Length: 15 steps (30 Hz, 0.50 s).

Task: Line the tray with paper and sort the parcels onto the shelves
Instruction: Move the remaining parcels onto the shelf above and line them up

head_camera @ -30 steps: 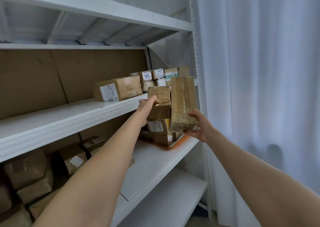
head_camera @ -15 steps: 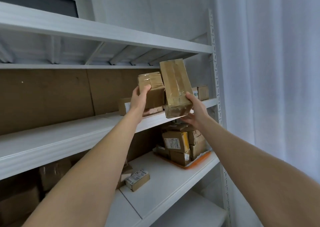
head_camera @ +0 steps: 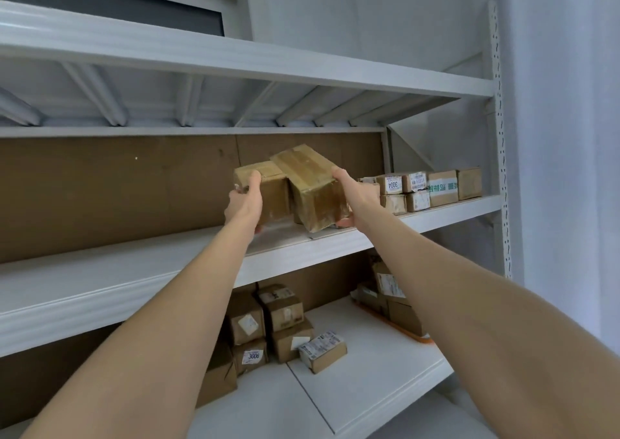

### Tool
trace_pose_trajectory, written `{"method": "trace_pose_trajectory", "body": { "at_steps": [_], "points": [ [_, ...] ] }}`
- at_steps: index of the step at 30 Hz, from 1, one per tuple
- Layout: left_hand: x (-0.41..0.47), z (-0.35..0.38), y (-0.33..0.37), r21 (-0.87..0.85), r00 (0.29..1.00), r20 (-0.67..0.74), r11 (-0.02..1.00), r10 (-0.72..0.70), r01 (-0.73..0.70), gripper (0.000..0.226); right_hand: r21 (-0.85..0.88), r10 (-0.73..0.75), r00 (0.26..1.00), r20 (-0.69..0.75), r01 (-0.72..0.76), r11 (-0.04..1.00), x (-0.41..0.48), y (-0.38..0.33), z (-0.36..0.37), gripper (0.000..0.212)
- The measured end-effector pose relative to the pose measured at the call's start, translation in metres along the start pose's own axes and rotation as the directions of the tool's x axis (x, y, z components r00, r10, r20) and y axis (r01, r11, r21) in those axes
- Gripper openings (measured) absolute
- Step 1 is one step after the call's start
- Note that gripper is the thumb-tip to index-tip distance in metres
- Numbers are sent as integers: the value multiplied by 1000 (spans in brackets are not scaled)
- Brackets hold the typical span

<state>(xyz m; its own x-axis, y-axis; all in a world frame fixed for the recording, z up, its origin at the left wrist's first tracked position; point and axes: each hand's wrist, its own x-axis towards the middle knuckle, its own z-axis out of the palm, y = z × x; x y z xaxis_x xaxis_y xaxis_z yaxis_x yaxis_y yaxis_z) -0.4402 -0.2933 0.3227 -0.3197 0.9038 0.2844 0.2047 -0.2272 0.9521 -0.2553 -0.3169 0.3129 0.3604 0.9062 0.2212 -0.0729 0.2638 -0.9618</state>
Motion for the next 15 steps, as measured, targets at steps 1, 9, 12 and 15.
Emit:
{"method": "trace_pose_trajectory", "body": {
  "at_steps": [1,9,12,15],
  "points": [
    [2,-2,-3,63,999,18,998,-28,27,79,-16,7,1000,-11,-7,1000,1,3,3,54],
    [21,-5,-20,436,994,78,899,-71,30,89,-195,12,996,-94,-30,980,25,20,21,82],
    [26,-8,-21,581,998,58,814,-25,-13,96,-236,-16,995,-103,-9,972,30,25,24,77],
    [26,-8,-20,683,999,46,729,25,-50,97,-241,-4,998,-70,-13,971,32,32,25,71]
  ]
}}
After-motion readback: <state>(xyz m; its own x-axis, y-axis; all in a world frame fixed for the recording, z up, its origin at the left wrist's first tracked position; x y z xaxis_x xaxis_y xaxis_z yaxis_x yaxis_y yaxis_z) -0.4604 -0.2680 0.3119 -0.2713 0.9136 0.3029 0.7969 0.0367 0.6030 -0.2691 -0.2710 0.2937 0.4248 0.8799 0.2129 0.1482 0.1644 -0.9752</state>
